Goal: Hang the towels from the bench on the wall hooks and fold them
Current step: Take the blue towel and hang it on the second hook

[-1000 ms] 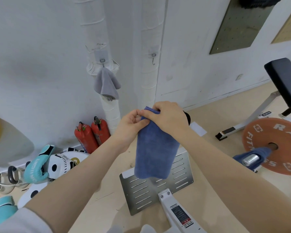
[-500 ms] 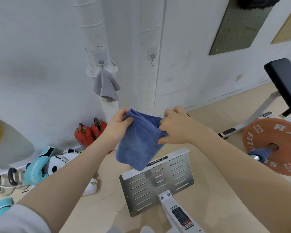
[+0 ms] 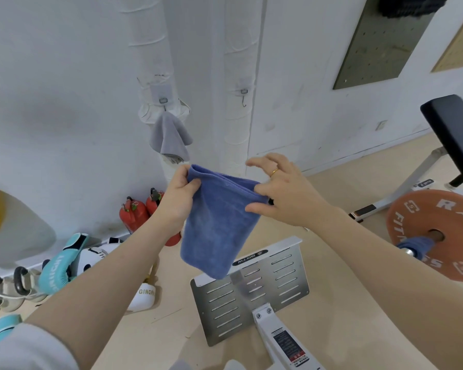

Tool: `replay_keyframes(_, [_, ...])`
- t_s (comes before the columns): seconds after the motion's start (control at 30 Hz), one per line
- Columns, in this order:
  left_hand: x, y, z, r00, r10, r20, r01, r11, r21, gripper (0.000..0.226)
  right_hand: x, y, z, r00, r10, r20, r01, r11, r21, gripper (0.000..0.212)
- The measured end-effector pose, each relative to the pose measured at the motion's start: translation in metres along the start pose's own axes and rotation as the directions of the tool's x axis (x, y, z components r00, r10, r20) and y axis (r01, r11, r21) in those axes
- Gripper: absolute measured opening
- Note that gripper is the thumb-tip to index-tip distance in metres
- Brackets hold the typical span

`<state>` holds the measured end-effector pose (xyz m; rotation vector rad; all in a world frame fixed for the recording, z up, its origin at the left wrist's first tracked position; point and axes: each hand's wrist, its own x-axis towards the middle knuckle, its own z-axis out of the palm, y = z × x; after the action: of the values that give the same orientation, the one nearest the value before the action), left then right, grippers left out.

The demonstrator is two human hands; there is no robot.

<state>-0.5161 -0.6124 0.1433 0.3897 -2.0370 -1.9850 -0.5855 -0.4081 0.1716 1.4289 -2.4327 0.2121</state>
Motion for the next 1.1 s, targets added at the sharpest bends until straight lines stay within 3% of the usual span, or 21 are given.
replay_keyframes(0.1, [-0.004, 0.002, 0.001, 0.996, 0.022, 0.081, -0.021, 1.0, -0.008, 0.035, 0.004, 0.007, -0.003, 0.927, 0.265, 0.267, -0.314, 0.935, 0.162, 0.047])
replay_keyframes(0.13, [-0.005, 0.003, 0.001, 0.994, 0.025, 0.106, -0.025, 1.0, 0.005, 0.036, 0.006, 0.011, -0.003, 0.864, 0.312, 0.395, -0.417, 0.884, 0.214, 0.047])
replay_keyframes(0.2, [-0.007, 0.003, 0.003, 0.993, 0.016, 0.119, -0.019, 0.999, 0.028, 0.034, 0.007, 0.015, -0.004, 0.789, 0.327, 0.52, -0.52, 0.806, 0.282, 0.042])
replay_keyframes(0.33, [-0.009, 0.003, 0.008, 0.999, -0.038, 0.035, 0.038, 0.999, 0.013, 0.032, 0.003, 0.007, -0.003, 0.82, 0.357, 0.448, -0.556, 0.684, 0.473, 0.025])
replay_keyframes(0.4, [-0.009, 0.003, 0.009, 0.997, -0.055, 0.046, 0.058, 0.996, -0.072, 0.024, 0.002, -0.002, -0.001, 0.831, 0.393, 0.394, -0.555, 0.527, 0.644, 0.009])
replay_keyframes(0.47, [-0.008, 0.003, 0.007, 0.995, -0.054, 0.085, 0.066, 0.987, -0.147, 0.012, 0.0, -0.006, 0.002, 0.834, 0.436, 0.338, -0.509, 0.369, 0.778, 0.02])
replay_keyframes(0.57, [-0.005, 0.0, 0.004, 0.994, -0.078, 0.075, 0.092, 0.972, -0.217, 0.02, -0.005, -0.008, 0.006, 0.818, 0.526, 0.233, -0.405, 0.238, 0.883, 0.03])
replay_keyframes(0.67, [-0.004, 0.005, 0.008, 0.996, -0.085, 0.016, 0.086, 0.941, -0.328, 0.021, -0.008, -0.007, 0.01, 0.812, 0.574, 0.104, -0.382, 0.388, 0.839, 0.032])
replay_keyframes(0.83, [-0.006, 0.011, 0.014, 0.997, -0.058, 0.056, 0.077, 0.891, -0.447, 0.02, -0.008, -0.01, 0.011, 0.844, 0.536, 0.002, -0.356, 0.558, 0.75, 0.029])
replay_keyframes(0.93, [-0.008, 0.015, 0.014, 0.998, -0.048, 0.046, 0.063, 0.894, -0.443, 0.021, -0.008, -0.014, 0.013, 0.876, 0.482, -0.021, -0.352, 0.669, 0.655, 0.017])
replay_keyframes(1.1, [-0.007, 0.012, 0.001, 1.0, -0.028, 0.003, 0.027, 0.943, -0.333, 0.021, -0.01, -0.008, 0.01, 0.903, 0.43, 0.022, -0.357, 0.72, 0.594, 0.008])
